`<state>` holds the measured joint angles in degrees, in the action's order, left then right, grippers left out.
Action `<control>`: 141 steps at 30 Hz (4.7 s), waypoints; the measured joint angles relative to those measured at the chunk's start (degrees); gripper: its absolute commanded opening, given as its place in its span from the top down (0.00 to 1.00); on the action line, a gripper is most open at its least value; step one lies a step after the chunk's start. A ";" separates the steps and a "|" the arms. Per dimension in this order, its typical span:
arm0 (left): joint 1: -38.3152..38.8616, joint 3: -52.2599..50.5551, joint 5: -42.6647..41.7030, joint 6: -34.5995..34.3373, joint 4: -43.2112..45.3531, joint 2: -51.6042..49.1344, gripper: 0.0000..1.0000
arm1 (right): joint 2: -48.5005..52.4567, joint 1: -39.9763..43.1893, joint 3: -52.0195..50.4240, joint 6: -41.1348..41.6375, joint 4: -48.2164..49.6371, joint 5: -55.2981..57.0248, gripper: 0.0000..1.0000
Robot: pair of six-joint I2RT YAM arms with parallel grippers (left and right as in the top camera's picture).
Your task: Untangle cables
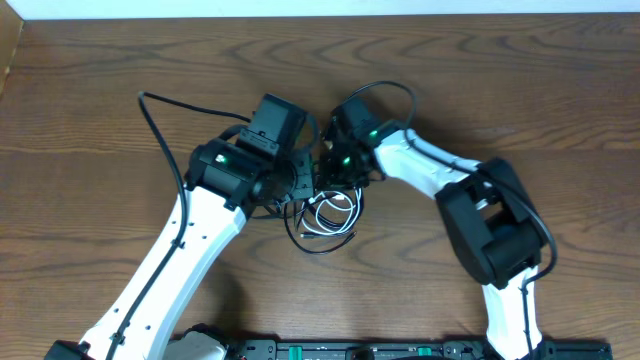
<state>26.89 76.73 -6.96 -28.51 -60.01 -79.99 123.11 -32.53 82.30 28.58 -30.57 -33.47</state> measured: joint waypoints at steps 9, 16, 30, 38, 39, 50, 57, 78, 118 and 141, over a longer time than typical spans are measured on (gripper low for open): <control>-6.34 0.00 -0.17 0.37 0.02 0.00 0.30 | -16.11 9.70 -0.31 -9.42 -4.17 -12.92 0.99; -10.19 0.00 -0.17 2.19 0.15 -1.42 0.21 | -27.21 13.35 -0.28 -12.50 -8.59 -17.18 0.99; -10.62 0.00 -5.35 9.14 7.63 -21.11 0.49 | -33.22 13.35 -0.28 -14.40 -20.35 -3.58 0.94; -10.62 0.00 -6.47 9.49 12.50 -28.96 0.62 | -33.22 13.35 -0.28 -14.62 -21.55 1.84 0.88; -10.62 0.00 -6.58 9.46 13.09 -29.77 0.63 | -33.22 13.35 -0.28 -14.60 -21.59 2.12 0.88; -10.45 0.00 -6.43 6.47 15.85 -32.79 0.74 | -33.22 13.35 -0.28 -14.62 -22.03 3.37 0.87; -9.29 0.00 -6.45 5.84 15.72 -34.40 0.77 | -33.22 13.35 -0.28 -14.62 -22.60 3.72 0.86; -7.21 -0.44 -3.23 8.81 15.50 -5.29 0.93 | -33.22 13.27 -0.28 -14.60 -22.56 5.51 0.84; -7.34 2.16 -27.67 -11.06 49.20 11.41 0.93 | -14.12 9.42 -0.28 -9.81 -15.02 3.67 0.44; -26.10 2.32 -33.48 -16.72 49.09 19.21 0.93 | -9.49 19.56 -0.28 -14.08 -23.71 4.70 0.41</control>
<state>0.80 79.05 -40.45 -45.23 -10.92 -60.77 113.62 -12.97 82.02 14.50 -54.28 -28.77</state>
